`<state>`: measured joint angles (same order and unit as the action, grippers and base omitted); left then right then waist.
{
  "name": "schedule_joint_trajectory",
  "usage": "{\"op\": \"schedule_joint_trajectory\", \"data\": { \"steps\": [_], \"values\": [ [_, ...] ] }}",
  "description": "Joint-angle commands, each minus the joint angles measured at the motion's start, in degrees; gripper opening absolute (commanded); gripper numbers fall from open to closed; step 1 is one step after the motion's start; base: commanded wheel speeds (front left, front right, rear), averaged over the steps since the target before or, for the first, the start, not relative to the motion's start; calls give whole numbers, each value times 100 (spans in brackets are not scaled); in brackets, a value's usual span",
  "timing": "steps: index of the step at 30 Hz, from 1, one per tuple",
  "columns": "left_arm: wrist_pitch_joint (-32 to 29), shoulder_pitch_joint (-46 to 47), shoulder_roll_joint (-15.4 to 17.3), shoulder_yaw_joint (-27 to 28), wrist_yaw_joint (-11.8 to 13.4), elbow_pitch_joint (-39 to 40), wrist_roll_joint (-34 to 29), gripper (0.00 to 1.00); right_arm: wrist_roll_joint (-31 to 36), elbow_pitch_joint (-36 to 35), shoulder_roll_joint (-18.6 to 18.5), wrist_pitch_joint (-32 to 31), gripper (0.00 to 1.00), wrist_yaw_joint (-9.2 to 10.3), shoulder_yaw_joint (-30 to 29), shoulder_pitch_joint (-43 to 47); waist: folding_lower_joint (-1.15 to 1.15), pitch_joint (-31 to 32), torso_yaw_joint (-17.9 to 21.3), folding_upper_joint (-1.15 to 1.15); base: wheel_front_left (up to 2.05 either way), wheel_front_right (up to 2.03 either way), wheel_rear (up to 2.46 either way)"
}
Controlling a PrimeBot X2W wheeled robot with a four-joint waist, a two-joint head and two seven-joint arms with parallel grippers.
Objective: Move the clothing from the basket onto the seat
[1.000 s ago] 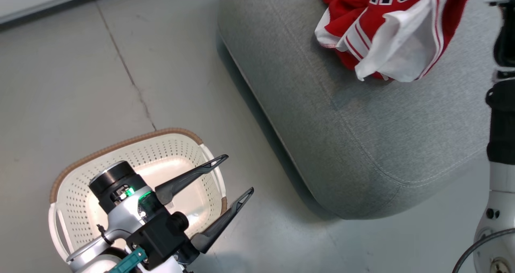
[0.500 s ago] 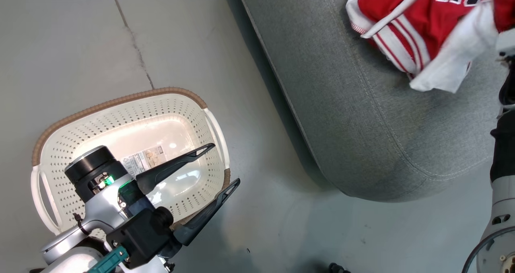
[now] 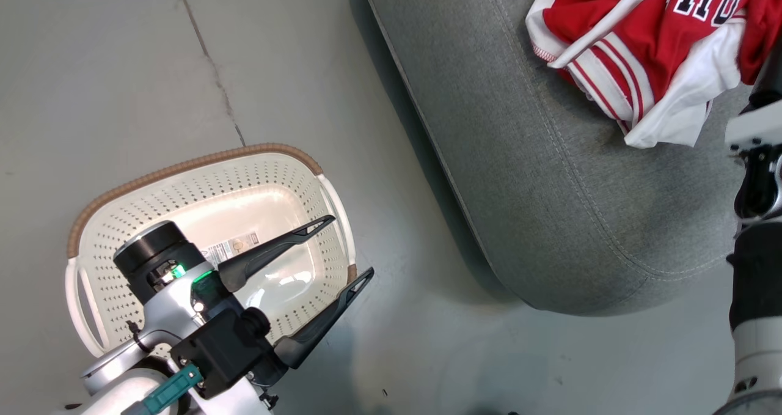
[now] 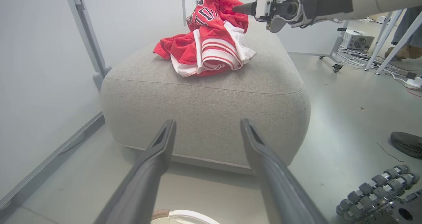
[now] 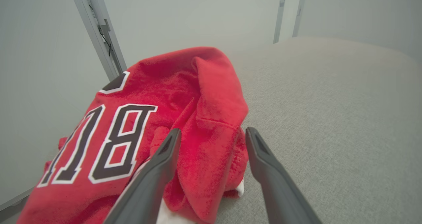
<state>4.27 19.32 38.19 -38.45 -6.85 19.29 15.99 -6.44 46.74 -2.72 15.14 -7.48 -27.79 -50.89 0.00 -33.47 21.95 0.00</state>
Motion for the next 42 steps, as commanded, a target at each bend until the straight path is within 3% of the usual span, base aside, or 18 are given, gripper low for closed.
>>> {"op": "schedule_joint_trajectory", "data": {
  "steps": [1, 12, 21, 35, 42],
  "values": [
    [53, 73, -56, -19, 25, -45, 34, 100, -83, -124, -30, 12, 100, -4, 97, 211, 0, 140, -28, 0, 0, 0, 0],
    [414, -181, -583, 18, 394, -609, 346, 100, -526, -1602, -31, 13, 100, -4, 901, 1818, 0, 950, -333, 0, 0, 0, 0],
    [768, -399, -1027, 261, 788, -1198, 719, 100, -619, -2773, -39, 14, 100, -3, 1642, 2879, 0, 1579, -964, 0, 0, 0, 0],
    [1061, -807, -1490, 1050, 1268, -1937, 1268, 100, -615, -3543, -37, -305, 100, -4, 2504, 3876, 0, 2360, -2096, 0, 0, 0, 0],
    [1081, -1085, -1695, 1603, 1467, -2128, 1442, 100, -723, -3613, -37, -345, 100, -4, 2779, 4243, 0, 2679, -2428, 0, 0, 0, 0]
  ]
}}
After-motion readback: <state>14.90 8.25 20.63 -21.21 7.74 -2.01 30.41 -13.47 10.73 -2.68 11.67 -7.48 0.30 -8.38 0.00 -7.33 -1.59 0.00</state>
